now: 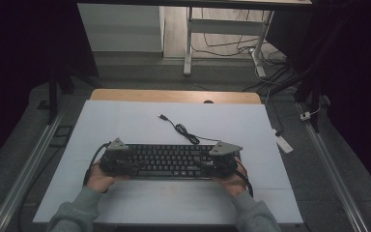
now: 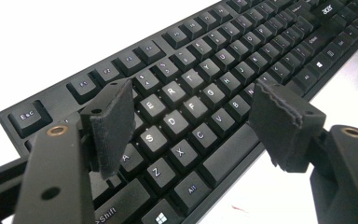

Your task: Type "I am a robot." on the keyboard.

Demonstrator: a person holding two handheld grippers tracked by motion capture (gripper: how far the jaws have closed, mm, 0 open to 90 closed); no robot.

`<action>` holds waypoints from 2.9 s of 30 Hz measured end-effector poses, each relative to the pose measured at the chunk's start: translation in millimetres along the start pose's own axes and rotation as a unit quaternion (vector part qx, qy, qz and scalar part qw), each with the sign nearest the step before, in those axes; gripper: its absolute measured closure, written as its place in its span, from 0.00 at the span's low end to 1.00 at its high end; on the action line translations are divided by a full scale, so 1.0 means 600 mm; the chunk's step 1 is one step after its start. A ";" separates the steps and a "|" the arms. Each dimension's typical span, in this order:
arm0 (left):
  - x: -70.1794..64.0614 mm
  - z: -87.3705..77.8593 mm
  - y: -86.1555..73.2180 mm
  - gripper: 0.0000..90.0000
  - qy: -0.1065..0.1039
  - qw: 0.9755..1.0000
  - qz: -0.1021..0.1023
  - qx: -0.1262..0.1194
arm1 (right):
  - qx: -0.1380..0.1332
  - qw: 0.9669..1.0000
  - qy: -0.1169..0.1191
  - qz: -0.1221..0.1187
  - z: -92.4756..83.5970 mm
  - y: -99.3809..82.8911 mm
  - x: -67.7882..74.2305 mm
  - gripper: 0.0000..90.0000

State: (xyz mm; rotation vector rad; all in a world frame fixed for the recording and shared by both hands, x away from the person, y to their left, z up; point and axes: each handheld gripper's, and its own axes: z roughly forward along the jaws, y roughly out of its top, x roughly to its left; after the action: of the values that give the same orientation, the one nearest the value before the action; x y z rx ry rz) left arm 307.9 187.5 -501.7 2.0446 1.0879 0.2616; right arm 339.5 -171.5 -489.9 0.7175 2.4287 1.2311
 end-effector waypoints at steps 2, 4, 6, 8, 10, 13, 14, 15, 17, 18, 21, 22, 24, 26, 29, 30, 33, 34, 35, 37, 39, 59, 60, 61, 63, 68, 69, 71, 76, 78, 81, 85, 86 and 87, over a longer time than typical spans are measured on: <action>-0.001 0.001 0.000 0.35 0.000 1.000 0.002 0.001 | -0.003 1.000 0.002 0.003 0.004 0.006 0.002 0.56; -0.001 0.002 0.000 0.35 0.000 1.000 0.003 0.003 | -0.005 1.000 0.003 0.009 0.009 0.012 0.004 0.56; -0.001 0.003 0.000 0.34 0.000 1.000 0.004 0.005 | -0.005 1.000 0.006 0.011 0.015 0.018 0.005 0.56; -0.001 0.003 0.000 0.34 -0.001 1.000 0.006 0.005 | -0.005 1.000 0.006 0.009 0.020 0.024 0.008 0.57; -0.001 0.003 0.000 0.34 -0.001 1.000 0.006 0.005 | -0.006 1.000 0.009 0.010 0.026 0.029 0.010 0.57; -0.001 0.003 0.000 0.34 0.000 1.000 0.007 0.005 | -0.006 1.000 0.014 0.010 0.036 0.036 0.014 0.58; -0.002 0.003 0.000 0.34 0.000 1.000 0.008 0.005 | -0.003 1.000 0.015 0.010 0.039 0.038 0.015 0.58; -0.002 0.003 0.000 0.34 0.000 1.000 0.008 0.004 | -0.001 1.000 0.016 0.009 0.043 0.040 0.016 0.59; -0.002 0.003 0.000 0.34 0.000 1.000 0.008 0.004 | -0.002 1.000 0.019 0.008 0.050 0.044 0.017 0.64; -0.002 0.003 0.000 0.34 0.000 1.000 0.008 0.005 | -0.001 1.000 0.021 0.009 0.054 0.047 0.018 0.68; -0.002 0.004 0.000 0.34 0.001 1.000 0.008 0.005 | 0.002 0.999 0.031 0.005 0.066 0.052 0.021 0.78; -0.003 0.004 0.000 0.34 0.001 1.000 0.009 0.006 | 0.008 0.999 0.035 0.003 0.069 0.054 0.022 0.81; -0.003 0.004 0.000 0.34 0.001 1.000 0.009 0.006 | 0.014 0.999 0.044 -0.004 0.076 0.055 0.026 0.87; -0.003 0.004 0.000 0.34 0.001 1.000 0.009 0.006 | 0.018 0.999 0.050 -0.009 0.083 0.057 0.029 0.92; -0.003 0.004 0.000 0.34 0.002 1.000 0.010 0.007 | 0.024 0.998 0.057 -0.012 0.092 0.060 0.032 0.96; -0.004 0.004 0.000 0.34 0.002 1.000 0.010 0.007 | 0.027 0.998 0.059 -0.014 0.095 0.061 0.033 0.97; -0.004 0.005 0.000 0.34 0.002 1.000 0.010 0.008 | 0.028 0.997 0.064 -0.017 0.105 0.065 0.037 0.99; -0.004 0.005 0.000 0.34 0.002 1.000 0.011 0.008 | 0.030 0.997 0.063 -0.017 0.108 0.067 0.038 0.99; -0.004 0.005 0.000 0.34 0.002 1.000 0.011 0.008 | 0.032 0.997 0.061 -0.017 0.111 0.068 0.038 0.99; -0.003 0.005 -0.001 0.33 0.002 1.000 0.011 0.008 | 0.036 0.998 0.058 -0.016 0.117 0.069 0.039 0.99; -0.003 0.005 -0.001 0.33 0.002 1.000 0.011 0.009 | 0.039 0.997 0.057 -0.015 0.123 0.069 0.038 0.99; -0.004 0.007 -0.002 0.33 0.003 1.000 0.016 0.015 | 0.061 0.997 0.049 -0.005 0.156 0.061 0.035 0.99; -0.004 0.008 -0.002 0.33 0.003 1.000 0.016 0.015 | 0.064 0.997 0.047 -0.008 0.156 0.062 0.036 0.99; -0.004 0.007 -0.002 0.33 0.003 1.000 0.017 0.015 | 0.068 0.997 0.044 -0.012 0.158 0.061 0.037 0.99; -0.004 0.007 -0.002 0.33 0.003 1.000 0.017 0.015 | 0.069 0.997 0.043 -0.011 0.159 0.060 0.037 0.99; -0.004 0.006 -0.002 0.33 0.004 1.000 0.016 0.012 | 0.058 0.997 0.045 -0.011 0.154 0.062 0.037 0.99; -0.004 0.005 -0.002 0.33 0.004 1.000 0.015 0.010 | 0.053 0.998 0.046 -0.008 0.151 0.063 0.037 0.99; -0.005 0.005 -0.001 0.33 0.005 1.000 0.016 0.009 | 0.041 0.998 0.048 -0.001 0.142 0.064 0.036 0.94; -0.005 0.006 -0.001 0.33 0.004 1.000 0.016 0.011 | 0.026 0.999 0.040 0.004 0.114 0.061 0.033 0.77; -0.004 0.004 -0.001 0.33 0.005 1.000 0.015 0.008 | 0.022 0.999 0.035 0.005 0.102 0.055 0.031 0.71; -0.003 0.003 -0.002 0.33 0.006 1.000 0.015 0.008 | 0.019 0.999 0.026 0.008 0.081 0.043 0.024 0.66; -0.002 0.001 -0.002 0.33 0.008 1.000 0.012 0.005 | 0.008 1.000 0.015 0.012 0.050 0.026 0.015 0.61; -0.001 0.001 -0.002 0.33 0.009 1.000 0.011 0.005 | 0.007 1.000 0.011 0.012 0.042 0.021 0.013 0.61; -0.001 0.001 -0.002 0.33 0.009 1.000 0.012 0.005 | 0.005 1.000 0.008 0.013 0.034 0.017 0.010 0.60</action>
State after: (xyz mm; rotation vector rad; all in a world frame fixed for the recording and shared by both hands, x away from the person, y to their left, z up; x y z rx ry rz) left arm 307.1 187.2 -503.0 2.0683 1.0793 0.2873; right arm 347.6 -149.6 -493.8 0.7462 2.4475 1.2413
